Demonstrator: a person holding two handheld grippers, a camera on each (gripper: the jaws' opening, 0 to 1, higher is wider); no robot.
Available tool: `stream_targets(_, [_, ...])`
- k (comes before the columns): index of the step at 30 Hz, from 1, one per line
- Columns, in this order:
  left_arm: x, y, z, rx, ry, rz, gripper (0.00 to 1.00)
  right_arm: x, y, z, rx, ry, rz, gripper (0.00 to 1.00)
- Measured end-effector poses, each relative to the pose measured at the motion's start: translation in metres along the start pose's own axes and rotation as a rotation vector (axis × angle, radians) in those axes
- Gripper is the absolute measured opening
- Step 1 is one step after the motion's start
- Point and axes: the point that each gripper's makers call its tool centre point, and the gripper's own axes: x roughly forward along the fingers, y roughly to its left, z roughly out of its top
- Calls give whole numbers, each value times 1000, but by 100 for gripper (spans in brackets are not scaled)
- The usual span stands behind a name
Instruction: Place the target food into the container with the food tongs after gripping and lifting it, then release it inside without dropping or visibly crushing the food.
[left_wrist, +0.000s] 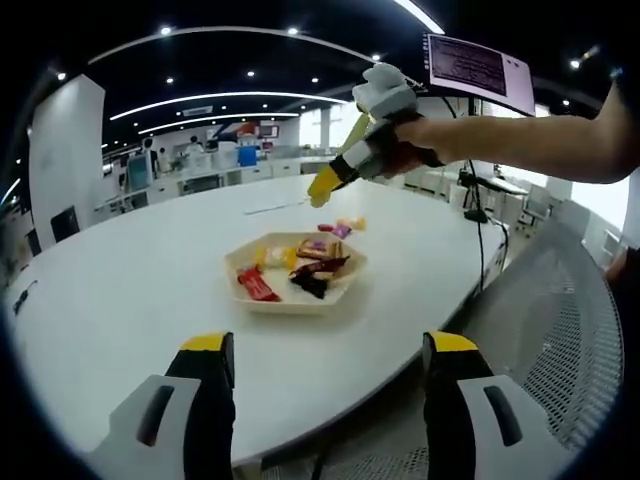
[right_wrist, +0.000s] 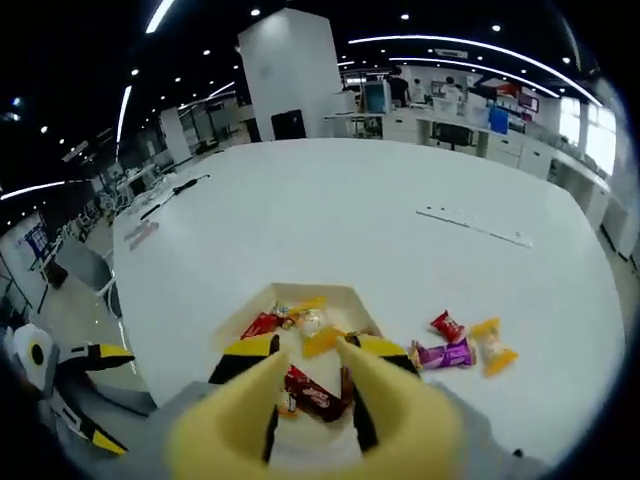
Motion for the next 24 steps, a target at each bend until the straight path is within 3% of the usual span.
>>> stream_targets(7, [0,0,-1,0,5,-2,73,-6,-40,-37,48,-7,-73,28])
stream_targets(14, [0,-1,-2,-1,15,-4,73,0,-64,-40,51,-21,-124,28])
stream_targets(24, [0,0,-2,-1,15,2,73,17,-93,-22,-14,-42,-151,28])
